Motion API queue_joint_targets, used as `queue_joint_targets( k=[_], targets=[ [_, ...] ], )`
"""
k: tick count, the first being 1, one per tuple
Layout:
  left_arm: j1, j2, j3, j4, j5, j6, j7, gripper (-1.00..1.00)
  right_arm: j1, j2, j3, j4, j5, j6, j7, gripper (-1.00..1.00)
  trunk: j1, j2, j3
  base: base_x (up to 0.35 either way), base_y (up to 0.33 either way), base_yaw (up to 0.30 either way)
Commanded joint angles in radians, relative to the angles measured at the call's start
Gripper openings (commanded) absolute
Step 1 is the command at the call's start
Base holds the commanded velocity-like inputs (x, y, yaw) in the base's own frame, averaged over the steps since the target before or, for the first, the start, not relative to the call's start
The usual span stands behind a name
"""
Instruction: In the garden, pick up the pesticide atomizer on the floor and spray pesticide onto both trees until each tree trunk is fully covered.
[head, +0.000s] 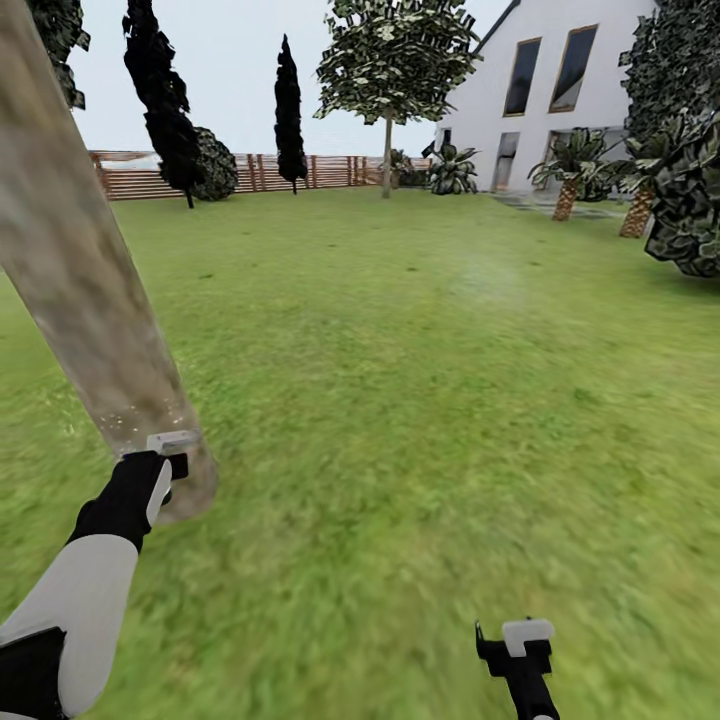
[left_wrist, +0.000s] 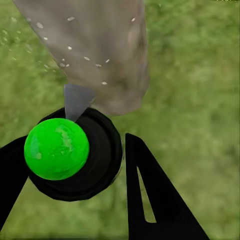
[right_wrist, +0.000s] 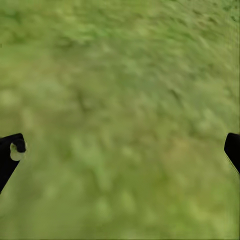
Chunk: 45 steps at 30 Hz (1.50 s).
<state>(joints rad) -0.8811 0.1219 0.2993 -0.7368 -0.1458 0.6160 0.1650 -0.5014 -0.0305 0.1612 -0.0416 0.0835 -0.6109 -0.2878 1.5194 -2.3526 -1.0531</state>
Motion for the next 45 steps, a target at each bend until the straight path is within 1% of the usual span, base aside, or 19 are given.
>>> queue_joint_targets(
  k=[1,12,14,25,38,45],
  targets=[
    [-0.001,0.000,0.001,-0.001,-0.011,0.005,-0.003,-1.00,0.000,0.000,0.005,0.000,0.009,0.001,-0.010,1.00,0.000,0.000,-0.001,0.183,-0.242,0.277],
    [-0.001,0.004,0.001,-0.001,-0.014,0.005,0.002,-1.00,0.000,0.000,0.006,0.000,0.009,0.002,-0.010,1.00,0.000,0.000,-0.001,0.225,-0.198,0.277],
    [-0.001,0.007,0.002,-0.001,-0.015,0.004,0.002,-1.00,0.000,0.000,0.006,0.000,0.010,0.002,-0.010,1.00,0.000,0.000,-0.001,0.050,-0.261,0.277],
    [-0.001,0.004,0.002,0.001,-0.017,0.000,0.006,-1.00,0.000,0.001,0.006,0.000,0.010,0.002,-0.010,1.00,0.000,0.000,-0.001,0.043,-0.273,0.276],
    [-0.001,0.004,0.004,0.011,-0.015,-0.002,0.008,-1.00,0.000,0.001,0.006,0.000,0.010,0.002,-0.010,1.00,0.000,0.000,-0.001,0.175,-0.249,0.028],
    [-0.001,0.002,0.004,0.012,-0.015,-0.002,0.008,-1.00,0.000,0.001,0.006,0.000,0.010,0.002,-0.010,1.00,0.000,0.000,-0.001,0.228,-0.209,0.225]
  ],
)
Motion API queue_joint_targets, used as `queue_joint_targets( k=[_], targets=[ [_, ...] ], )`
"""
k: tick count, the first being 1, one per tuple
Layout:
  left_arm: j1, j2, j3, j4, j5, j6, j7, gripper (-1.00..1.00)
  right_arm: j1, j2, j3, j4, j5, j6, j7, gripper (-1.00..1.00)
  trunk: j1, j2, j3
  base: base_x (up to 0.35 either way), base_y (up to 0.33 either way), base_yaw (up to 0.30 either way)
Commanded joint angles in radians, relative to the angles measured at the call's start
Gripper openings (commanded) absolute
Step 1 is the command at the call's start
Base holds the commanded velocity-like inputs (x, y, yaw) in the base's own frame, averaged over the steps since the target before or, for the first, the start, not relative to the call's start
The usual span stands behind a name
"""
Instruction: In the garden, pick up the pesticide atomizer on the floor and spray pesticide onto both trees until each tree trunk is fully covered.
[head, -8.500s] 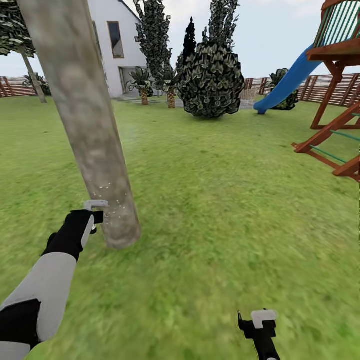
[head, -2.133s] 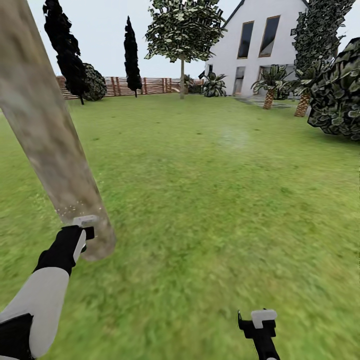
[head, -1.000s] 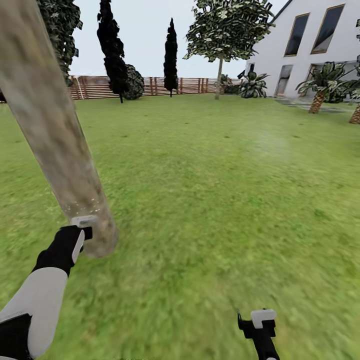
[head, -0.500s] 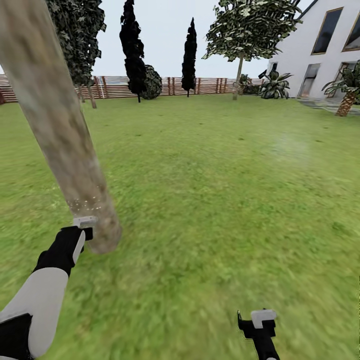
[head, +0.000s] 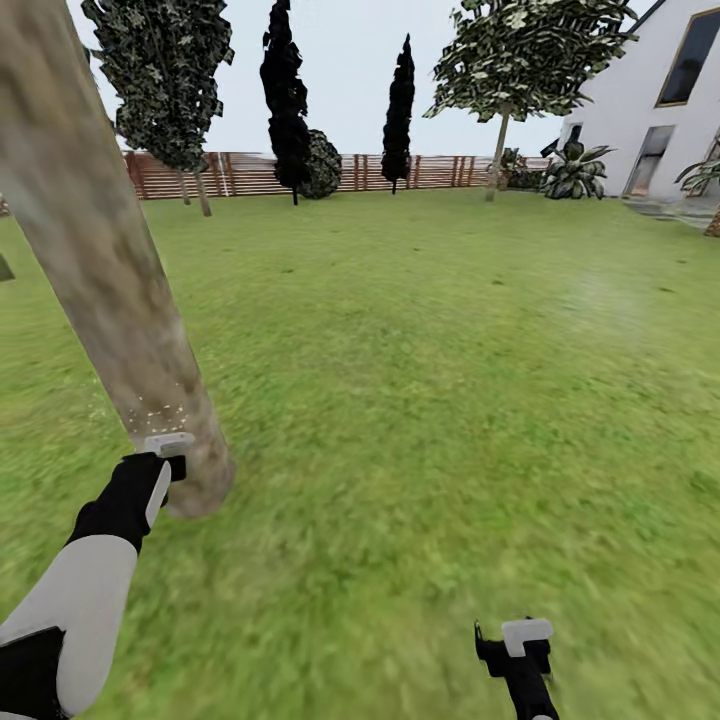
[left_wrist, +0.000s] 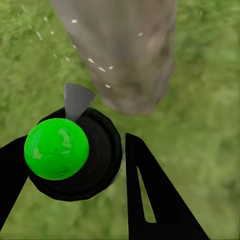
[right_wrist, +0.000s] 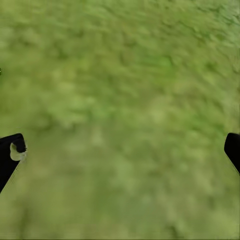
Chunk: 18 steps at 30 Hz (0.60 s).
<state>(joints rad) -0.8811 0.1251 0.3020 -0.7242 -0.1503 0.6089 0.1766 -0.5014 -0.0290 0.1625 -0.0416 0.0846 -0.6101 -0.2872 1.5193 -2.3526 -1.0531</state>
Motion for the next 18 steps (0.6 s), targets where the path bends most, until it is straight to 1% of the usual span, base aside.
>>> queue_joint_targets(
  k=[1,6,8,13,18],
  targets=[
    [-0.001,-0.001,0.002,-0.001,-0.011,0.006,-0.004,-1.00,0.000,0.000,0.005,0.000,0.009,0.001,-0.010,1.00,0.000,0.000,-0.001,0.229,-0.209,0.275],
    [0.005,0.000,0.003,0.001,-0.012,0.005,-0.004,-1.00,0.000,0.000,0.005,0.000,0.009,0.001,-0.010,1.00,0.000,0.000,-0.001,0.223,-0.209,0.276],
    [0.038,0.002,0.006,0.001,-0.011,0.001,-0.002,-1.00,0.000,0.000,0.005,0.000,0.009,0.001,-0.010,1.00,0.000,0.000,-0.001,0.209,-0.209,0.276],
    [0.094,0.005,0.011,0.003,-0.005,-0.005,-0.004,-1.00,0.000,0.000,0.005,0.000,0.009,0.001,-0.010,1.00,0.000,0.000,-0.001,0.226,-0.203,0.272],
    [0.117,0.003,0.012,0.003,-0.002,-0.006,-0.003,-1.00,0.000,0.000,0.005,0.000,0.009,0.001,-0.010,1.00,0.000,0.000,-0.001,0.192,-0.219,0.049]
  ],
)
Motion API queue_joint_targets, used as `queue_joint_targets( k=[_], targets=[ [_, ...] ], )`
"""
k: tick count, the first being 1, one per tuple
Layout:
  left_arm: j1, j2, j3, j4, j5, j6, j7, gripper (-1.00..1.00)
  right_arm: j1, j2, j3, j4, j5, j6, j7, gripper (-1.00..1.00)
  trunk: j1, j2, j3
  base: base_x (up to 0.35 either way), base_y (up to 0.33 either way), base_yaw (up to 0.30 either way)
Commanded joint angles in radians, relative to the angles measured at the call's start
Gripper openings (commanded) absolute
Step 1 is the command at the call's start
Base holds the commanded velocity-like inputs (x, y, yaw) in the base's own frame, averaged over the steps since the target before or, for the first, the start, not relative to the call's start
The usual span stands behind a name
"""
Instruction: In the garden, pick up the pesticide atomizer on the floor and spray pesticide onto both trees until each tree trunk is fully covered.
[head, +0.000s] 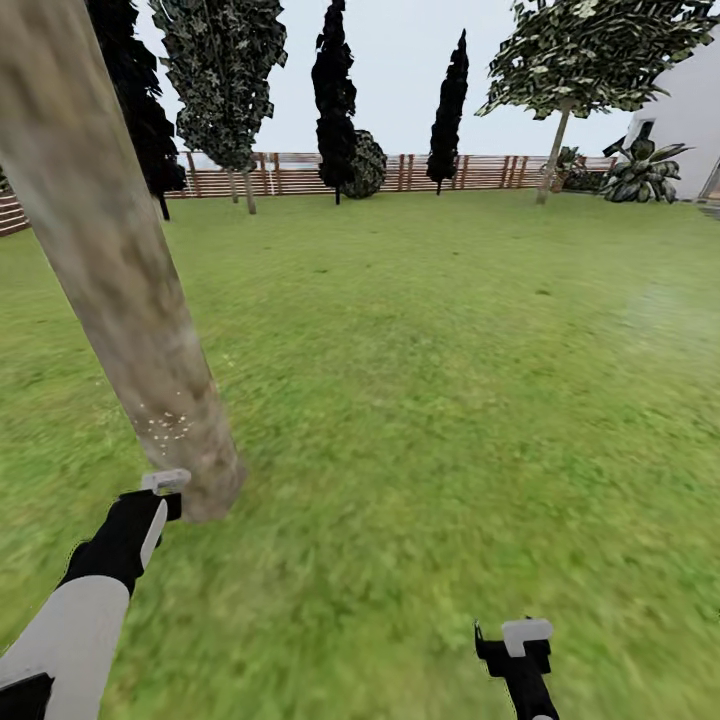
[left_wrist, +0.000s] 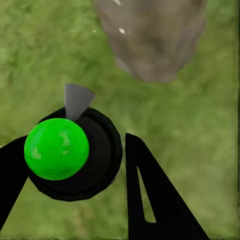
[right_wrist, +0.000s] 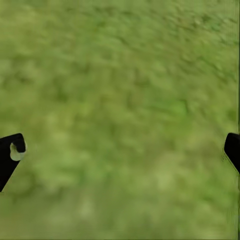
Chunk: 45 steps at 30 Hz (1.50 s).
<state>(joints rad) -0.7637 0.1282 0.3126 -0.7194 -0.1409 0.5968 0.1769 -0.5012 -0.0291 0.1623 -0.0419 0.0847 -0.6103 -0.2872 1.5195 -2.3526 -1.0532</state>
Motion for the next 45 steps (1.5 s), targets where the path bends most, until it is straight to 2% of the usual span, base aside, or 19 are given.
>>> queue_joint_targets(
  k=[1,4,6,9,17,19,20,24,25,28,30,33,40,45],
  targets=[
    [0.003,-0.001,0.002,-0.002,-0.011,0.006,-0.004,-1.00,0.000,0.000,0.005,0.001,0.009,0.001,-0.010,1.00,0.000,0.000,-0.001,0.067,-0.260,0.003],
    [0.007,-0.001,0.002,-0.001,-0.011,0.005,-0.004,-1.00,0.000,0.000,0.005,0.001,0.009,0.001,-0.010,1.00,0.000,0.000,-0.001,0.020,-0.270,0.032],
    [0.009,-0.001,0.002,-0.001,-0.011,-0.019,-0.004,-1.00,0.000,0.000,0.005,0.001,0.009,0.001,-0.010,1.00,0.000,0.000,-0.001,0.002,-0.274,0.217],
    [0.009,0.002,0.015,0.037,-0.011,-0.034,-0.004,-1.00,0.000,0.000,0.005,0.001,0.009,0.001,-0.010,1.00,0.000,0.000,-0.001,0.046,-0.272,0.274],
    [0.009,0.003,0.020,0.050,-0.013,-0.050,-0.004,-1.00,0.000,0.000,0.005,0.001,0.009,0.001,-0.010,1.00,0.000,0.000,-0.001,0.206,-0.223,0.029],
    [0.009,0.007,0.022,0.079,-0.014,-0.109,-0.002,-1.00,0.000,0.000,0.005,0.001,0.009,0.001,-0.010,1.00,0.000,0.000,-0.001,0.228,-0.210,0.000],
    [0.009,0.012,0.031,0.122,-0.014,-0.151,-0.001,-1.00,0.000,0.000,0.005,0.001,0.009,0.001,-0.010,1.00,0.000,0.000,-0.001,0.228,-0.210,0.061],
    [0.009,0.021,0.041,0.203,-0.016,-0.241,0.001,-1.00,0.000,0.000,0.005,0.001,0.009,0.001,-0.010,1.00,0.000,0.000,-0.001,0.228,-0.210,0.213],
    [0.019,0.021,0.042,0.222,-0.016,-0.281,0.001,-1.00,0.000,0.000,0.005,0.001,0.009,0.001,-0.010,1.00,0.000,0.000,-0.001,0.228,-0.210,0.271],
    [0.045,0.021,0.043,0.236,-0.015,-0.368,0.002,-1.00,0.000,0.000,0.005,0.001,0.009,0.001,-0.010,1.00,0.000,0.000,-0.001,0.232,-0.203,0.275],
    [0.050,0.027,0.063,0.238,-0.014,-0.390,0.019,-1.00,0.000,0.000,0.005,0.002,0.009,0.001,-0.010,1.00,0.000,0.000,-0.001,0.238,-0.191,0.277],
    [0.050,0.022,0.077,0.238,-0.013,-0.395,0.028,-1.00,0.000,0.000,0.005,0.002,0.009,0.001,-0.010,1.00,0.000,0.000,-0.001,0.257,-0.179,0.274],
    [0.050,0.016,0.079,0.236,-0.011,-0.397,0.032,-1.00,0.000,0.000,0.005,0.001,0.009,0.001,-0.010,1.00,0.000,0.000,-0.001,0.113,-0.233,0.054],
    [0.050,0.015,0.079,0.237,-0.010,-0.396,0.064,-1.00,0.000,0.000,0.005,0.001,0.009,0.001,-0.010,1.00,0.000,0.000,-0.001,0.005,-0.273,0.010]
  ],
)
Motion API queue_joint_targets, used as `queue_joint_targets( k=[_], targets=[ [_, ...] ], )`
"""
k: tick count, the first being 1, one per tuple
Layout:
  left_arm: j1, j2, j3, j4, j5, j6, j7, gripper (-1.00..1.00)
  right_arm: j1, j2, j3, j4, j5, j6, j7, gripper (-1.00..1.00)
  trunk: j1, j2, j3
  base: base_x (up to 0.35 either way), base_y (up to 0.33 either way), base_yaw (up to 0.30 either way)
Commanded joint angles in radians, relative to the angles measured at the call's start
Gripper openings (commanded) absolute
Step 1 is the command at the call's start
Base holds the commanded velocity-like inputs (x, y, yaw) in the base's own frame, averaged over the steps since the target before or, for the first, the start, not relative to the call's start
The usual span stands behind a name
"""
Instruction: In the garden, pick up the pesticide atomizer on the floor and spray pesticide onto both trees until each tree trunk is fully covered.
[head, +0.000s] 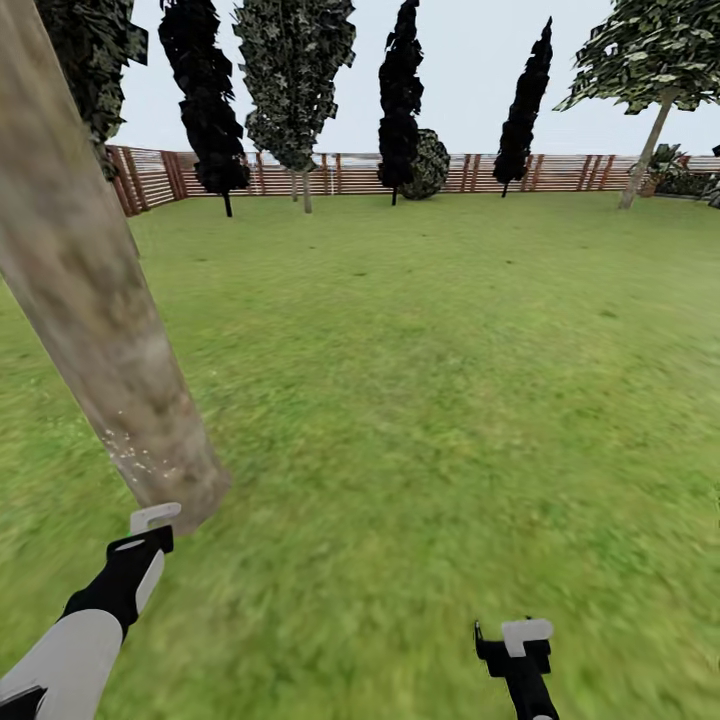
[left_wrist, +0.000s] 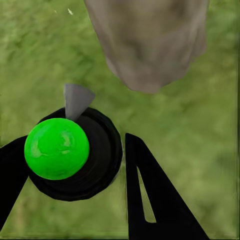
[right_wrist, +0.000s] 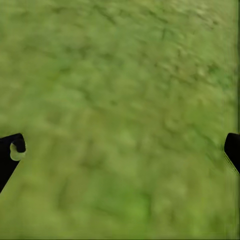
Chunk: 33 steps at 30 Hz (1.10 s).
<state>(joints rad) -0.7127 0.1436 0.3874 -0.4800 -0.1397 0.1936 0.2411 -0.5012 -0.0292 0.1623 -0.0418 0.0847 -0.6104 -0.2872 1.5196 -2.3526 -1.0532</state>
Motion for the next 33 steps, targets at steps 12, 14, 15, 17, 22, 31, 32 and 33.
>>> queue_joint_targets(
  k=[12,14,15,17,22,31,32,33],
  targets=[
    [-0.001,-0.016,0.002,-0.001,-0.009,0.007,0.001,-1.00,0.000,0.002,0.005,0.001,0.009,0.001,-0.010,1.00,0.000,0.000,-0.001,0.193,-0.229,0.262],
    [-0.001,-0.017,0.002,0.000,-0.009,0.007,0.001,-1.00,0.000,0.002,0.005,0.001,0.010,0.001,-0.010,1.00,0.000,0.000,-0.001,0.232,-0.204,0.278],
    [-0.001,-0.017,0.002,0.000,-0.010,0.007,0.001,-1.00,0.000,0.002,0.005,0.001,0.010,0.001,-0.010,1.00,0.000,0.000,-0.001,0.232,-0.203,0.278],
    [-0.001,-0.018,0.002,0.000,-0.010,0.007,0.001,-1.00,0.000,0.002,0.005,0.001,0.010,0.001,-0.010,1.00,0.000,0.000,-0.001,0.232,-0.203,0.221],
    [-0.001,-0.018,0.002,0.000,-0.010,0.007,0.001,-1.00,0.000,0.002,0.005,0.001,0.009,0.001,-0.010,1.00,0.000,0.000,-0.001,0.222,-0.206,0.022],
    [-0.001,-0.018,0.002,-0.001,-0.010,0.007,0.001,-1.00,0.000,0.002,0.005,0.002,0.010,0.001,-0.010,1.00,0.000,0.000,-0.001,0.162,-0.234,0.093],
    [-0.001,-0.018,0.002,0.000,-0.010,0.007,0.001,-1.00,0.000,0.002,0.005,0.002,0.010,0.001,-0.010,1.00,0.000,0.000,-0.001,0.137,-0.246,0.270],
    [-0.001,-0.018,0.002,-0.001,-0.010,0.007,0.001,-1.00,0.000,0.002,0.005,0.002,0.010,0.001,-0.010,1.00,0.000,0.000,-0.001,0.135,-0.248,0.274]
  ],
)
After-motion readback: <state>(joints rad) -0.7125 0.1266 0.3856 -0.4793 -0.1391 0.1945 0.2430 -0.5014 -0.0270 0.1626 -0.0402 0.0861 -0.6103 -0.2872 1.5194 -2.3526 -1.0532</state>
